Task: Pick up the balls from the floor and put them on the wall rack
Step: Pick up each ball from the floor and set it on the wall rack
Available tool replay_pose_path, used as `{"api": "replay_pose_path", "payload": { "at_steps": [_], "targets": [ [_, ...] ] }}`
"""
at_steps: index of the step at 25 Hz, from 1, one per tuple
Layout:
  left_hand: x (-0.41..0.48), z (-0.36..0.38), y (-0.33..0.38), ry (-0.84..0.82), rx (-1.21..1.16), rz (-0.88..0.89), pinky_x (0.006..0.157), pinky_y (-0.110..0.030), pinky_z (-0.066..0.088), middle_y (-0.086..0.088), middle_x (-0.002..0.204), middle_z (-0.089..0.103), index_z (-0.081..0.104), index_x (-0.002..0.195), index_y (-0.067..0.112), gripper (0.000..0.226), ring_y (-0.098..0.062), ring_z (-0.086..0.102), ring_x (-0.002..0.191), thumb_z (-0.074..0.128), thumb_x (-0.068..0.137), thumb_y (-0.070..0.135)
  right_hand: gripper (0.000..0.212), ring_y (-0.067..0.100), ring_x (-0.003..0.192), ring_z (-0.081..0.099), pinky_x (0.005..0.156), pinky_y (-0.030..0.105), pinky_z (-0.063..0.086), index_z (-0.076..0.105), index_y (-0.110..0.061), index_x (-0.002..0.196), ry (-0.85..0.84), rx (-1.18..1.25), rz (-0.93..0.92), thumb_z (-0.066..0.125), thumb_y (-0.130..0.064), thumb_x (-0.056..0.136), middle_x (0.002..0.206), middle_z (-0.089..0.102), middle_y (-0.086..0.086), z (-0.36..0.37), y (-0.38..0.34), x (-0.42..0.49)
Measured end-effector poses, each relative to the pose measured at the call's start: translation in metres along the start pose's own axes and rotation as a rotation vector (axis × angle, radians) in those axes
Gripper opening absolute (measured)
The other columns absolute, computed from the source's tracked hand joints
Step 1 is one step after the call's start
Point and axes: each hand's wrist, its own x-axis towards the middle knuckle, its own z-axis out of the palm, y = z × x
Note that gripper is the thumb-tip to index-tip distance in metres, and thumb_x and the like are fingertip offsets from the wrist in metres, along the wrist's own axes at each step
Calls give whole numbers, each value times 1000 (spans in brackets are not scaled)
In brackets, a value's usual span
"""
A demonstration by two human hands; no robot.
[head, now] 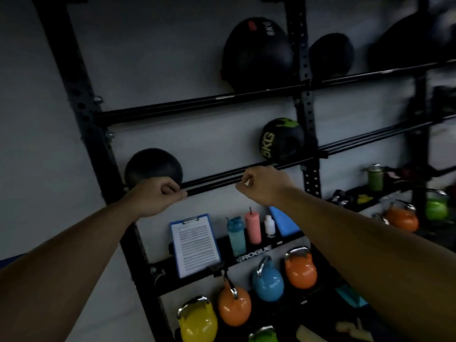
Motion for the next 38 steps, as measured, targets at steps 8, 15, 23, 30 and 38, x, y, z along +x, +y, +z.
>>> {"api": "replay_pose_path", "payload": {
  "at_steps": [8, 15, 23, 30, 38],
  "targets": [
    [-114, 76, 101, -181, 4, 331, 89, -35, 56, 7, 99, 78, 72, 97, 31, 34, -21, 73, 94, 82, 83, 60, 37, 29, 112, 64, 76, 34, 41, 68, -34, 109, -55, -289, 312, 56, -63, 90, 119, 70, 1, -67, 28, -236],
    [-235, 129, 183, -428, -95, 389, 90, -34, 50, 7, 107, 76, 70, 106, 34, 36, -21, 69, 101, 80, 85, 61, 48, 32, 107, 64, 72, 36, 42, 65, -29, 119, -190, -385, 480, 54, -65, 91, 120, 66, 5, -122, 42, -409],
    [-337, 214, 360, -595, -130, 530, 89, -36, 52, 10, 114, 73, 67, 114, 36, 49, -17, 67, 107, 74, 82, 72, 38, 23, 90, 63, 76, 38, 53, 65, -30, 105, -181, -351, 624, 50, -63, 93, 98, 64, -3, -211, 135, -557],
    [-412, 328, 491, -716, -139, 519, 85, -36, 54, 11, 115, 71, 64, 120, 35, 54, -14, 67, 103, 75, 82, 72, 42, 25, 98, 63, 84, 47, 54, 59, -33, 120, -315, -348, 762, 51, -64, 93, 107, 64, 0, -268, 269, -677],
    [-434, 483, 535, -937, -75, 452, 91, -40, 52, 11, 119, 69, 64, 126, 34, 57, -17, 65, 108, 71, 85, 73, 53, 30, 107, 61, 84, 45, 46, 55, -32, 134, -425, -270, 891, 48, -66, 93, 122, 63, 3, -206, 397, -747]
  ]
}}
